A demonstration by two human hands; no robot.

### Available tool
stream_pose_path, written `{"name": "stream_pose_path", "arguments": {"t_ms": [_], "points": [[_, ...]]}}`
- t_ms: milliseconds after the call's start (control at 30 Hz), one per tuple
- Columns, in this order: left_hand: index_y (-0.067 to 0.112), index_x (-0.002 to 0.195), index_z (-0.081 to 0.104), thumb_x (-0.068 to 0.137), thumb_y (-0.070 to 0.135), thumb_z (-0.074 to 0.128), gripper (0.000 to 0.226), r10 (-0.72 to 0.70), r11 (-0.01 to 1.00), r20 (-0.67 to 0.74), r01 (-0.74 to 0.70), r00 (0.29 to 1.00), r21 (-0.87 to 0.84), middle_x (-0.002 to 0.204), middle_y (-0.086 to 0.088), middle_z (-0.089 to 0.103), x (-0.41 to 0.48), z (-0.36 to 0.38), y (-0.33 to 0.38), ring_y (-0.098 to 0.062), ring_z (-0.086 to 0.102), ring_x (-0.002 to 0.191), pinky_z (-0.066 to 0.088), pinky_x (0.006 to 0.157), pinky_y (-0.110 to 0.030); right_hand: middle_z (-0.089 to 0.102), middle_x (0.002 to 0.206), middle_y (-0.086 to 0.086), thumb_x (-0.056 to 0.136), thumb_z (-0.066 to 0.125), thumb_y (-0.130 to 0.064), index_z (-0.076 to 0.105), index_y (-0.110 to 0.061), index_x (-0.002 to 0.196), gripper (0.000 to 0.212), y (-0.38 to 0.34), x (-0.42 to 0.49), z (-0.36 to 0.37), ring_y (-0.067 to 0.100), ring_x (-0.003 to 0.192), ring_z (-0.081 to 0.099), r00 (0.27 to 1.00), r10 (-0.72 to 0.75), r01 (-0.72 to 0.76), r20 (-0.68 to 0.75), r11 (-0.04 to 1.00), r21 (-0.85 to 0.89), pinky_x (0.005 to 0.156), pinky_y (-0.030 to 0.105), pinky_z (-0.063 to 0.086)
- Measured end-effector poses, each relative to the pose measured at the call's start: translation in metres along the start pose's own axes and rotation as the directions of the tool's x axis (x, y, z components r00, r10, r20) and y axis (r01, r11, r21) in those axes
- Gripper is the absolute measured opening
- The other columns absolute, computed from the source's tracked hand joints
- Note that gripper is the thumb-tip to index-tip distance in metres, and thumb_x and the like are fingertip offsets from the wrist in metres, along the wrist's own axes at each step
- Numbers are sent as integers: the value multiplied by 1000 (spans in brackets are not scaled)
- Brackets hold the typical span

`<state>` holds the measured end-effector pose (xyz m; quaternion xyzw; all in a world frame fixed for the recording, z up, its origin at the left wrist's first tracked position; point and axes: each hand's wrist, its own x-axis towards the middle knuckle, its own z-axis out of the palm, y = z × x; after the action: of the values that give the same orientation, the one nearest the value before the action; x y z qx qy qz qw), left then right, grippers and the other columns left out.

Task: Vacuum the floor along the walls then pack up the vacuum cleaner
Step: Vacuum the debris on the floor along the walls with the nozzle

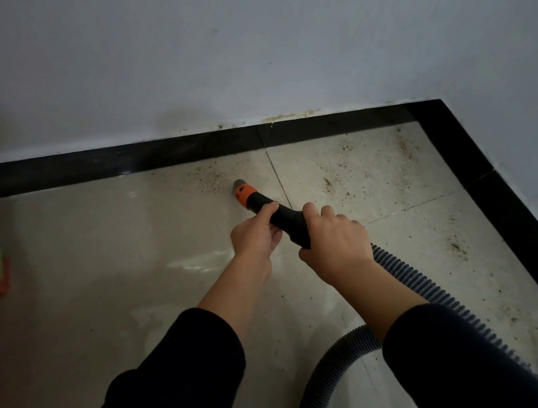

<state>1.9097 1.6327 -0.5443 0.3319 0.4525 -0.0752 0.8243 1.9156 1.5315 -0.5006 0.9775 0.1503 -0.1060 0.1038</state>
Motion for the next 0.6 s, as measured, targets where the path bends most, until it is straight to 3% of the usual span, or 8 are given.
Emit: {"name": "stream_pose_path", "arguments": {"t_ms": [133, 267, 600], "points": [[11, 87, 61, 86, 15, 71, 11, 11, 1000, -25, -11, 1000, -11, 98, -14, 71, -2, -9, 6, -15, 69, 85, 56, 74, -21, 54, 108, 5, 89, 60, -31, 38, -16, 126, 45, -10, 0, -2, 21, 79, 45, 1000, -27, 27, -14, 1000, 2, 67, 31, 35], [10, 88, 61, 86, 14, 71, 11, 24, 999, -63, -26, 998, -28, 98, -14, 71, -4, -17, 10, -15, 69, 85, 56, 75, -22, 55, 110, 6, 89, 61, -31, 38, -16, 127, 47, -20, 0, -3, 23, 89, 56, 997, -64, 64, -31, 998, 2, 67, 30, 36], [10, 87, 59, 85, 18, 67, 12, 50, 998, -161, -57, 986, -38, 96, -11, 68, -3, -40, 30, -14, 65, 82, 56, 75, -23, 54, 110, 6, 89, 60, -30, 37, -16, 127, 47, -50, 7, -5, 22, 87, 54, 986, -154, 155, -71, 988, 14, 68, 30, 36]]}}
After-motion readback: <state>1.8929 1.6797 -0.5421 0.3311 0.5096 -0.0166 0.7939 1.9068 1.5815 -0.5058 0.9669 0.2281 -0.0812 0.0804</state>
